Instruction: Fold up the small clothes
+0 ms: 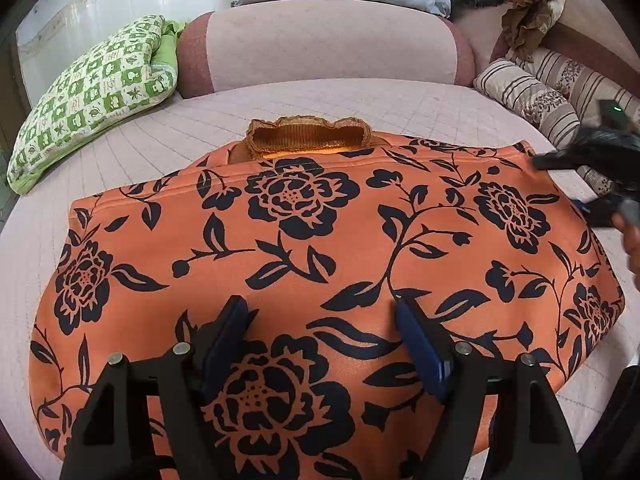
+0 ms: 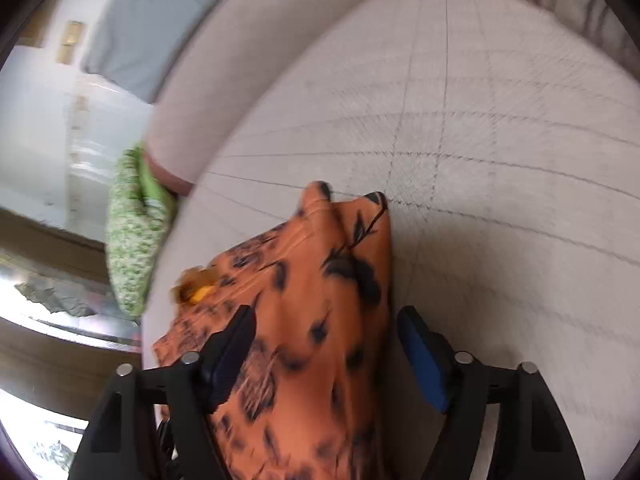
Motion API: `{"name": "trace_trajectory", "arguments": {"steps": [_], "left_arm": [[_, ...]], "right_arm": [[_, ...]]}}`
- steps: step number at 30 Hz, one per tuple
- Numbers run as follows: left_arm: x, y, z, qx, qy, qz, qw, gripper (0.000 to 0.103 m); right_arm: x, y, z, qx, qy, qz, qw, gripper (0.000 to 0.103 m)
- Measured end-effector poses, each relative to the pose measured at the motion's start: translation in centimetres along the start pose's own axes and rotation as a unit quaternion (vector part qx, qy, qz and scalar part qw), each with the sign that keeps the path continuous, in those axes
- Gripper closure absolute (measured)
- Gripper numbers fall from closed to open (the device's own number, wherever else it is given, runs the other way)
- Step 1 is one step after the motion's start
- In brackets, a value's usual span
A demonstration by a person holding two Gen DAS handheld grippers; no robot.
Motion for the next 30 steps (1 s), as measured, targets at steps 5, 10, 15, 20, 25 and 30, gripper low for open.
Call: {"name": "trace_trajectory", "arguments": {"steps": [5, 10, 15, 20, 25, 30], "left_arm": [[0.0, -0.1, -0.3, -0.008, -0.004, 0.005, 0.9999, 0.024], [0.7, 0.7, -0.8, -0.031, 0.007, 0.0, 0.9995, 0.024], [1.4, 3.1, -3.2, -0.029, 0.044, 0.035, 0.998, 0.024], [0.5, -0.1, -3.3, -0.002, 0.023, -0.011, 0.9997, 0.023], [1.1, 2.5, -3.8, -0.027, 0.033, 0.005, 0.9991, 0.024], [-0.2, 1.6, -4.6, -0.019, 0.021, -0.016, 0.9995, 0.024]], "right_arm": [[0.0, 2.3, -3.2, -0.066, 0.069, 0.074, 0.993, 0.088], [0.0, 0.9, -0.6, -0.091, 0.024, 0.062, 0.994, 0.072], [-1.4, 6.3, -5.4, -0.103, 0.092, 0.134, 0.981, 0.046], [-5.7, 2.3, -7.5, 0.019, 0.111, 0.018, 0.993, 0.038], [-5.3, 3.0, -1.5, 0.072, -0.035, 0.04, 0.996, 0.057], [-3.6, 3.3, -5.9, 0.16, 0.02, 0.019, 0.987, 0.039]]}}
Point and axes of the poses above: each gripper's, at about its wrist camera, not at the fingertips, and y roughly against the way its jaws point, z to its right, x to its top, the point moved 7 cm from there along -y, roughly the way its jaws point, and after that the axes turned 5 degrees about -z, right-handed, at the moved point
